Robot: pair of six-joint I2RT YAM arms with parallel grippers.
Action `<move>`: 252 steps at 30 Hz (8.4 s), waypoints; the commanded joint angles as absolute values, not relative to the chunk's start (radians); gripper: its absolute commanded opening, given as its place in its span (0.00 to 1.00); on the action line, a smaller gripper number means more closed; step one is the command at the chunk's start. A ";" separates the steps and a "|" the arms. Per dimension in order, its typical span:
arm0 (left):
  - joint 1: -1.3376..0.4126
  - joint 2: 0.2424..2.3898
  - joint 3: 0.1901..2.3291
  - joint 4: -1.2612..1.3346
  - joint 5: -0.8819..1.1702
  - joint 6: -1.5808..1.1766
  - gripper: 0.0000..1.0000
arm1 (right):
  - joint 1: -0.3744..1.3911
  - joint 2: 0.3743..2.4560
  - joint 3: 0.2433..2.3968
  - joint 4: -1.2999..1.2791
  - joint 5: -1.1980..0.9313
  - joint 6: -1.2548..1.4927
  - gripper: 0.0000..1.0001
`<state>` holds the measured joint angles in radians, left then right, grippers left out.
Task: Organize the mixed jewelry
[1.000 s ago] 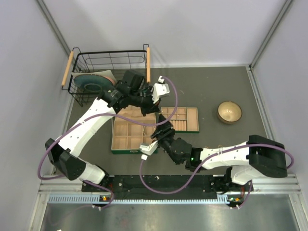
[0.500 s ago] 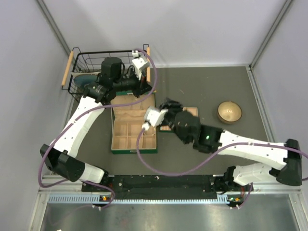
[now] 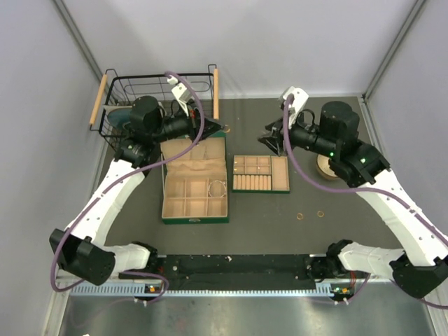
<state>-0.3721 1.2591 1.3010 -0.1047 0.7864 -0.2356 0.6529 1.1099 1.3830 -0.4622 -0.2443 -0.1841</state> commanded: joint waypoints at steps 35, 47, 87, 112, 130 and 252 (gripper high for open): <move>-0.367 1.196 0.951 0.681 0.864 -0.917 0.00 | 0.502 1.284 1.290 -0.008 -0.850 0.353 0.46; -0.370 1.200 0.946 0.678 0.856 -0.911 0.00 | 0.500 1.313 1.315 0.041 -0.879 0.399 0.45; -0.387 1.206 0.946 0.643 0.845 -0.867 0.00 | 0.505 1.370 1.358 0.069 -0.925 0.446 0.23; -0.387 1.198 0.943 0.661 0.842 -0.854 0.00 | 0.509 1.376 1.371 0.022 -0.927 0.427 0.00; -0.295 1.095 1.045 0.258 0.824 -0.552 0.49 | 0.503 1.365 1.551 -0.443 -0.643 0.005 0.00; -0.138 0.920 1.091 -0.379 0.210 -0.140 0.53 | 0.571 1.738 1.311 -0.614 0.026 0.230 0.32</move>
